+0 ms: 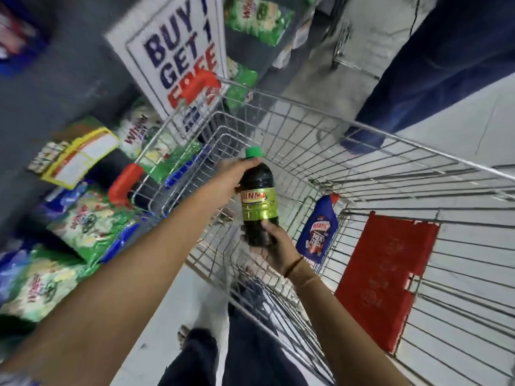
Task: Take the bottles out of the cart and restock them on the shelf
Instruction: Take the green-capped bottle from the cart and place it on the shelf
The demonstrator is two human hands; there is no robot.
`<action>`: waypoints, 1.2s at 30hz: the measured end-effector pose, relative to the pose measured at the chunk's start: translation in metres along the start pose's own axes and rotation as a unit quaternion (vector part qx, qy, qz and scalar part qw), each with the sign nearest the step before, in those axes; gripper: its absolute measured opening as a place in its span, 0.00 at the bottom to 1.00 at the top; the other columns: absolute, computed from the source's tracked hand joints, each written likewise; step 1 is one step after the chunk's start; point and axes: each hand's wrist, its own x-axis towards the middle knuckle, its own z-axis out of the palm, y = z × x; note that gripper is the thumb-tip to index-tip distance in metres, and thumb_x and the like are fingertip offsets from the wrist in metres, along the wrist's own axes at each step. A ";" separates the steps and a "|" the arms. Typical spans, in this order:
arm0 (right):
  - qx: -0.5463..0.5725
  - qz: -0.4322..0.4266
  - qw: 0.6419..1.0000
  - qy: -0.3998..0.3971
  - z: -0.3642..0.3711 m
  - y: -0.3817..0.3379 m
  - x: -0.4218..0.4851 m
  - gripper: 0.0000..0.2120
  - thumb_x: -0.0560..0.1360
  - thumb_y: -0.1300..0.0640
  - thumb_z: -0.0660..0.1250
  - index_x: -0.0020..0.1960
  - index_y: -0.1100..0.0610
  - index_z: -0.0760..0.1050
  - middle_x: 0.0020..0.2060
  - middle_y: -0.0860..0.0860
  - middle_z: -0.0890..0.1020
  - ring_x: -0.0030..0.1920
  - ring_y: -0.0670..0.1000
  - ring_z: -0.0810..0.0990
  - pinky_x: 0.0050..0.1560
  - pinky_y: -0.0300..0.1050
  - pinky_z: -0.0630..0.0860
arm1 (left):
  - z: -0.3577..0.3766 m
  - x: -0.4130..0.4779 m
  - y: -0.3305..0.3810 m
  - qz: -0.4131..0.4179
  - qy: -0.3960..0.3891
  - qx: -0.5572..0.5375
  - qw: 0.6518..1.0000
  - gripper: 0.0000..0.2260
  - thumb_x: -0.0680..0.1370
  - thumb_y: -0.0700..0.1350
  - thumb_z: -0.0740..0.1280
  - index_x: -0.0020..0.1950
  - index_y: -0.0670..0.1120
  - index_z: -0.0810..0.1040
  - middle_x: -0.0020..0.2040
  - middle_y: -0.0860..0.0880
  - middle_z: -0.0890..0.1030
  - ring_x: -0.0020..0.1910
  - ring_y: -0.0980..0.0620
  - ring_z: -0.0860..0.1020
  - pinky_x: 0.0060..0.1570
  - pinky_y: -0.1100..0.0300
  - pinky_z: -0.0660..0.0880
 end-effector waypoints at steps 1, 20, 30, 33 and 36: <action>0.008 0.000 1.000 -0.015 0.010 -0.001 -0.003 0.44 0.50 0.44 0.81 0.59 0.62 0.70 0.44 0.58 0.83 0.39 0.52 0.84 0.34 0.40 0.80 | -0.005 -0.011 0.006 0.007 0.014 0.007 1.000 0.10 0.71 0.48 0.71 0.47 0.44 0.77 0.45 0.46 0.80 0.46 0.48 0.78 0.45 0.57 0.74; -0.356 -0.065 0.921 -0.145 0.202 0.018 -0.052 0.25 0.55 0.50 0.79 0.50 0.52 0.76 0.41 0.45 0.85 0.44 0.43 0.83 0.47 0.37 0.80 | -0.187 -0.206 0.038 0.299 0.208 -0.062 0.929 0.10 0.64 0.56 0.71 0.34 0.49 0.78 0.34 0.50 0.79 0.38 0.52 0.77 0.42 0.57 0.70; -0.639 -0.255 0.683 -0.244 0.371 0.109 -0.047 0.24 0.61 0.49 0.78 0.51 0.57 0.74 0.48 0.52 0.83 0.49 0.48 0.79 0.48 0.33 0.75 | -0.335 -0.328 0.005 0.386 0.421 -0.076 0.818 0.07 0.69 0.47 0.72 0.38 0.48 0.75 0.27 0.59 0.79 0.30 0.66 0.75 0.36 0.71 0.70; -0.653 -0.286 0.642 -0.282 0.413 0.135 -0.047 0.24 0.61 0.49 0.78 0.52 0.57 0.75 0.49 0.54 0.83 0.51 0.50 0.80 0.39 0.28 0.68 | -0.366 -0.352 -0.006 0.382 0.489 -0.069 0.781 0.15 0.70 0.49 0.72 0.50 0.41 0.77 0.42 0.48 0.81 0.43 0.53 0.78 0.49 0.59 0.74; -0.667 -0.280 0.621 -0.302 0.437 0.158 -0.037 0.26 0.63 0.50 0.77 0.56 0.59 0.74 0.54 0.57 0.82 0.56 0.53 0.79 0.51 0.35 0.70 | -0.392 -0.363 -0.017 0.374 0.506 -0.044 0.776 0.16 0.69 0.51 0.72 0.50 0.41 0.78 0.48 0.42 0.83 0.45 0.50 0.80 0.49 0.57 0.75</action>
